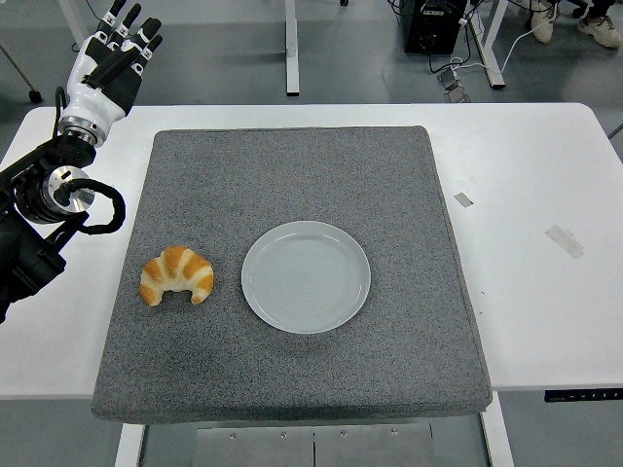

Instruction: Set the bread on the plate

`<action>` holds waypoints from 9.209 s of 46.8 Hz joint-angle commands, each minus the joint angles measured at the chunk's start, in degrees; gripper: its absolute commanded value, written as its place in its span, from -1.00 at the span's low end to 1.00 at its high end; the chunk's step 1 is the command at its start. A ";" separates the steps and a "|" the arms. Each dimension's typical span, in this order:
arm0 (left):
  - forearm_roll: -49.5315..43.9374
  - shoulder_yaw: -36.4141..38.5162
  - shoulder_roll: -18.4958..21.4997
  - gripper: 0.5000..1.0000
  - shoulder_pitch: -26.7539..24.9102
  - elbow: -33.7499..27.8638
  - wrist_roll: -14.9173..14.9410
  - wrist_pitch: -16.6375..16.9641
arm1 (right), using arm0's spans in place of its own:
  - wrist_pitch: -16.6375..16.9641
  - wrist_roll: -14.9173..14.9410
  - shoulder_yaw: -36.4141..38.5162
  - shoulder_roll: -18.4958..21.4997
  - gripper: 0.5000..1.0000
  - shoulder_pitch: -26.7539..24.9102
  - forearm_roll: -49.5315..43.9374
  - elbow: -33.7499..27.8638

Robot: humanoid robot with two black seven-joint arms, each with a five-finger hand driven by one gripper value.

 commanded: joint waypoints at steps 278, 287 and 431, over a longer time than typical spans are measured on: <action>73.65 35.59 24.17 -1.00 -28.56 -29.45 -10.65 -11.77 | -0.01 -0.02 0.00 0.00 1.00 0.00 -0.04 0.00; 73.57 35.50 21.62 -1.00 -29.09 -28.92 -10.65 -11.42 | -0.02 -0.02 0.00 0.00 1.00 0.00 0.04 0.00; 80.51 39.72 0.17 -0.63 -12.48 -14.50 -10.65 0.10 | -0.02 -0.02 0.00 0.00 1.00 0.00 0.04 0.00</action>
